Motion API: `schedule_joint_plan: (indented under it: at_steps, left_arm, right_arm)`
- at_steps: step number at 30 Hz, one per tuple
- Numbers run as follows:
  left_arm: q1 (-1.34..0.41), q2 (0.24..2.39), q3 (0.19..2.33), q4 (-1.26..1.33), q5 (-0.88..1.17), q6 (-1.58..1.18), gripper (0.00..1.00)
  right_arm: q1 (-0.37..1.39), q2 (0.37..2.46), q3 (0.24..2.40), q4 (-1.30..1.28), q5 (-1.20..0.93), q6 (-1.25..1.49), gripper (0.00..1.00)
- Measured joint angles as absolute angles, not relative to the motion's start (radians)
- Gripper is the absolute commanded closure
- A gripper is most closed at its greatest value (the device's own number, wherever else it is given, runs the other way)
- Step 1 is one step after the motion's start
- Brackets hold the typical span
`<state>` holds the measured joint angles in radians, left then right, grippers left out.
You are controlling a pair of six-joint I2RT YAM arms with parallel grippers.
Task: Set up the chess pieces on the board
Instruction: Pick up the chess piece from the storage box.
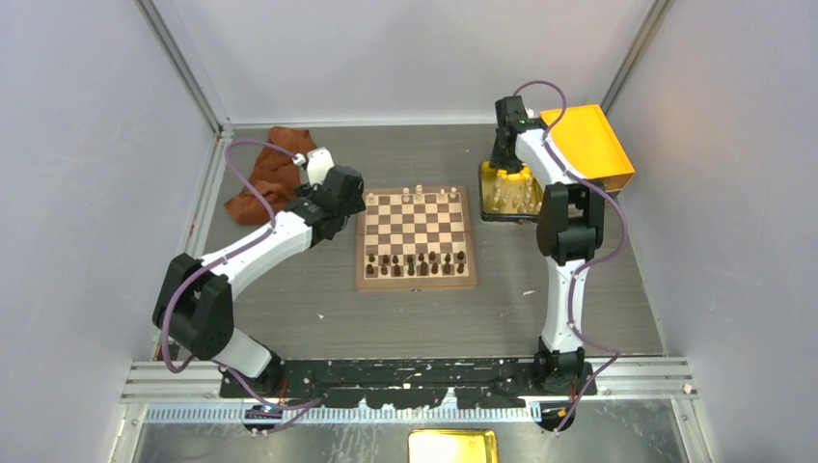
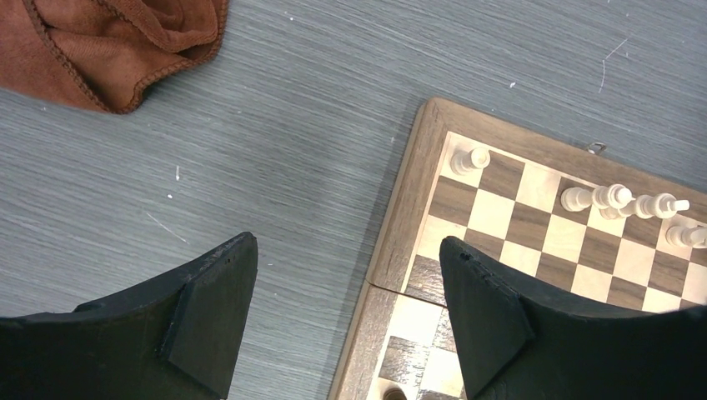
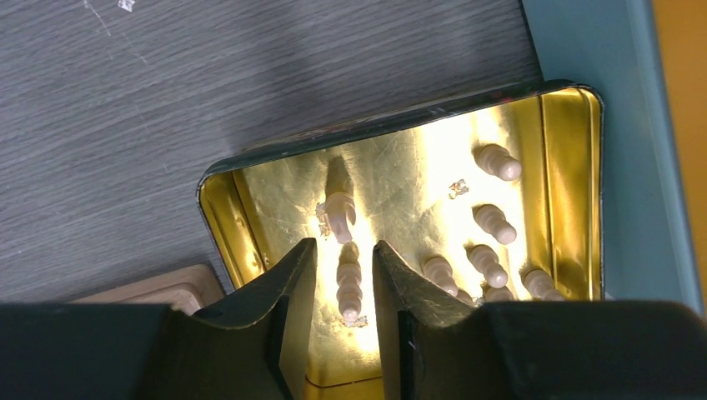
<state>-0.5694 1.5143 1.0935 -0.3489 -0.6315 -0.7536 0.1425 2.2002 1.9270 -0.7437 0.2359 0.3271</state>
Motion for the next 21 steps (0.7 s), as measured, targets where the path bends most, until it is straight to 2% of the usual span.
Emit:
schedule_joint_plan:
  at_steps: [21]
  left_arm:
    - [-0.569,1.518,1.094,-0.348,-0.632,-0.754,0.19]
  right_arm:
    - [0.107,2.241,1.927,-0.739,0.11,0.252,0.64]
